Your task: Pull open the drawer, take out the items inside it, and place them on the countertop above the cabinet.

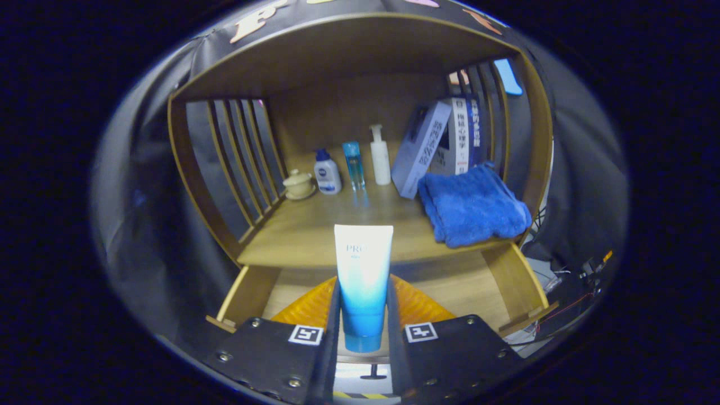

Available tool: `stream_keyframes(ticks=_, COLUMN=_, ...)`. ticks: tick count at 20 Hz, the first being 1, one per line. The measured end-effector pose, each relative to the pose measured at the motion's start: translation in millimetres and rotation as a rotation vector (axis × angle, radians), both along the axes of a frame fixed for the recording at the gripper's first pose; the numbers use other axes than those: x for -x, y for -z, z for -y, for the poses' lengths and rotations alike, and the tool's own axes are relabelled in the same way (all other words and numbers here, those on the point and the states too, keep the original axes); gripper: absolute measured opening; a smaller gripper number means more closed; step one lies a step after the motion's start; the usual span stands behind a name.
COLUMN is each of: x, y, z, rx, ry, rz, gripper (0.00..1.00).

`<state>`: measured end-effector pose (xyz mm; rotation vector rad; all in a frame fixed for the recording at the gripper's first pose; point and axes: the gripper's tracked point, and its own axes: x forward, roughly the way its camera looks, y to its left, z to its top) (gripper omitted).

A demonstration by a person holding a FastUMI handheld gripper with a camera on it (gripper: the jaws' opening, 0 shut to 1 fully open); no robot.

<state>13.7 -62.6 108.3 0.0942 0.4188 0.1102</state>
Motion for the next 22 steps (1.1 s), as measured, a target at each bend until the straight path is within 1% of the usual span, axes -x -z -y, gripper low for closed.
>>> stream_keyframes(ticks=1, x=11, y=-23, z=4, rx=-0.009, ry=-0.006, rz=0.02, gripper=0.39)
stream_keyframes(ticks=3, x=11, y=-45, z=9, rx=-0.004, ry=-0.019, rz=0.044, gripper=0.39)
stream_keyframes(ticks=6, x=16, y=-78, z=12, rx=-0.003, ry=0.002, rz=0.09, gripper=0.39)
stream_keyframes(ticks=7, x=22, y=-86, z=8, rx=-0.014, ry=-0.002, rz=0.109, gripper=0.39)
stream_keyframes(ticks=8, x=18, y=-87, z=9, rx=-0.02, ry=-0.009, rz=0.117, gripper=0.39)
stream_keyframes(ticks=11, x=14, y=-101, z=28, rx=-0.026, ry=0.025, rz=0.115, gripper=0.39)
stream_keyframes(ticks=14, x=7, y=-88, z=44, rx=0.026, ry=0.052, rz=0.036, gripper=0.39)
stream_keyframes(ticks=16, x=-11, y=-65, z=43, rx=0.067, ry=0.071, rz=0.006, gripper=0.39)
stream_keyframes(ticks=19, x=-37, y=-41, z=37, rx=0.1, ry=0.088, rz=-0.013, gripper=0.39)
stream_keyframes(ticks=21, x=-52, y=-38, z=38, rx=0.11, ry=0.105, rz=0.007, gripper=0.39)
stream_keyframes(ticks=22, x=-52, y=-36, z=39, rx=0.112, ry=0.116, rz=-0.001, gripper=0.42)
